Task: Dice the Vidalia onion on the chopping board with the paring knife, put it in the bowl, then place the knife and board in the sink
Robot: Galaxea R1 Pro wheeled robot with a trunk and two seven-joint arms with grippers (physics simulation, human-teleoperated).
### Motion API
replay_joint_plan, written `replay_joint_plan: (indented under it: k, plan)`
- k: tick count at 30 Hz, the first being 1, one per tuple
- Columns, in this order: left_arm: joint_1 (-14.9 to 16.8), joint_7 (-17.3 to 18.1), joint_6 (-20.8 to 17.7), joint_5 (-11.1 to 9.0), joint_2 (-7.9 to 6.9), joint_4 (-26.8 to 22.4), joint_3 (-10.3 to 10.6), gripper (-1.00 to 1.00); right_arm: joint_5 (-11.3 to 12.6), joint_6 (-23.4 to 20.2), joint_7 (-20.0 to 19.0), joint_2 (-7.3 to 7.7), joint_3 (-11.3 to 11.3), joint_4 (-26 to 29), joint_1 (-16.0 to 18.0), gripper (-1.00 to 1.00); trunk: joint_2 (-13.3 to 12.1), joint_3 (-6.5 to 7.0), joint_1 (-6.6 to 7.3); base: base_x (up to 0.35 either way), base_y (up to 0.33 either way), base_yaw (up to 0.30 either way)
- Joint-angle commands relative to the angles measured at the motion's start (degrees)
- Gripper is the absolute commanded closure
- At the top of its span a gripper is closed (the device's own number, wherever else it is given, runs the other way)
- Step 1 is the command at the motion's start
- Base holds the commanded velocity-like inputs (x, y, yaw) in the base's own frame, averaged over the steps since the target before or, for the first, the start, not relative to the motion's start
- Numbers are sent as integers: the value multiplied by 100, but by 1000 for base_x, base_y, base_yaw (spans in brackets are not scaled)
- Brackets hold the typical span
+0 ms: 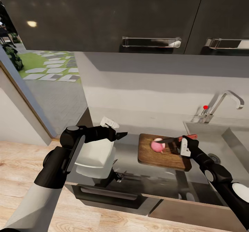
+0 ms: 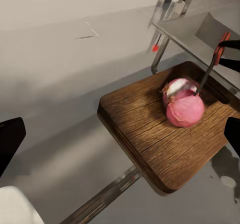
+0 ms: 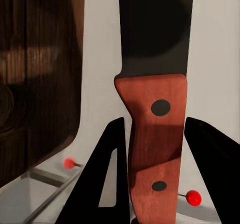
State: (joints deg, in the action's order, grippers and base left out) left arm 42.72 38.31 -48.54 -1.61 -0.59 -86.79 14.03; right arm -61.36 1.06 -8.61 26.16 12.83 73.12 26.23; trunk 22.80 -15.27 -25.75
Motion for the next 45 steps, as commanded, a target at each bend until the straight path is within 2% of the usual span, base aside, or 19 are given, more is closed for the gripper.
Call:
replay_joint_plan:
  k: [1, 10, 18, 24, 27, 31, 34, 36, 45]
  plan:
    - [7, 1, -41, -18, -3, -4, 4, -100, -73, 10, -18, 3, 3, 4, 5, 100, 12, -11, -3, 0, 0, 0]
    - [8, 1, -41, -15, -3, -4, 4, -100, -248, 21, -18, 2, -7, -31, 5, 100, 12, -11, -3, 0, 0, 0]
    - [6, 1, -41, -15, -3, -4, 4, -100, -245, 55, -18, 3, -60, -11, 5, 100, 12, -11, -3, 0, 0, 0]
    - [5, 1, -41, -15, -3, -4, 4, -100, -221, 168, -24, 3, -215, 32, 5, 100, 12, -11, -3, 0, 0, 0]
    - [7, 1, -40, -16, -3, -2, 4, -100, -134, 301, -22, 3, -317, 138, 5, 100, 12, -11, -3, 0, 0, 0]
    - [8, 1, -40, -18, -3, -3, 4, -100, 124, 352, -19, -1, -395, 263, 5, 100, 12, -11, -3, 0, 0, 0]
    - [8, 1, -41, -16, -3, -1, 4, -100, 405, 369, -15, -4, -421, 345, 16, 100, 12, -11, -3, 0, 0, 0]
    - [8, 1, -40, -15, -3, -1, 4, -100, 493, 369, -12, -5, -427, 366, 30, 100, 12, -11, -3, 0, 0, 0]
    - [8, 2, -41, -15, -3, -3, 4, -100, 569, 292, -11, -22, -430, 356, 124, 100, 12, -11, -3, 0, 0, 0]
